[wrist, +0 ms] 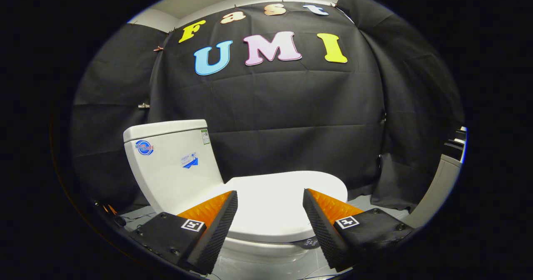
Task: Open the toilet lid.
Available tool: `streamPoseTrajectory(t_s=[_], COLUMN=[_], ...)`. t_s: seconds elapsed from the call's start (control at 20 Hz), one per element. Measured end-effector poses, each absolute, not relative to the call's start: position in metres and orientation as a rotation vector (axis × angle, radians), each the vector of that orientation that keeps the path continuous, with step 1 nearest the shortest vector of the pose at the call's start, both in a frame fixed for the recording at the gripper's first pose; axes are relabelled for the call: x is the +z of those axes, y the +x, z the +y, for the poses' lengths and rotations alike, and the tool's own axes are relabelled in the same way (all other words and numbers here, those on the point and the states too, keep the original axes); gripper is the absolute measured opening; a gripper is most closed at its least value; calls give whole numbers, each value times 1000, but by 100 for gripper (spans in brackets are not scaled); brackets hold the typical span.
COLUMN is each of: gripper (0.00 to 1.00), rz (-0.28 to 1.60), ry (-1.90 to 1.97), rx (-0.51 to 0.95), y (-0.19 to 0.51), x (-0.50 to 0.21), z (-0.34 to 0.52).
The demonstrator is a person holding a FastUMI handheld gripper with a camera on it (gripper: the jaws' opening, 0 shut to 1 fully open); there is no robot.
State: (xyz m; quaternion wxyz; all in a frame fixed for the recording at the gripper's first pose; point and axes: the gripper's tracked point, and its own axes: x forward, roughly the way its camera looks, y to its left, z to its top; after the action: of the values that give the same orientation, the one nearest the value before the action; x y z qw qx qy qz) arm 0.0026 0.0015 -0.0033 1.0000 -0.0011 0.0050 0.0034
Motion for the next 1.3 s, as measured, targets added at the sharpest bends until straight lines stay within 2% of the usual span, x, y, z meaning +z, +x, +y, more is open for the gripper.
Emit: streamPoseTrajectory(t_s=[1.3], gripper=[98], rz=[18], ry=[17], rx=[1], y=[2], x=[-6], z=[-2])
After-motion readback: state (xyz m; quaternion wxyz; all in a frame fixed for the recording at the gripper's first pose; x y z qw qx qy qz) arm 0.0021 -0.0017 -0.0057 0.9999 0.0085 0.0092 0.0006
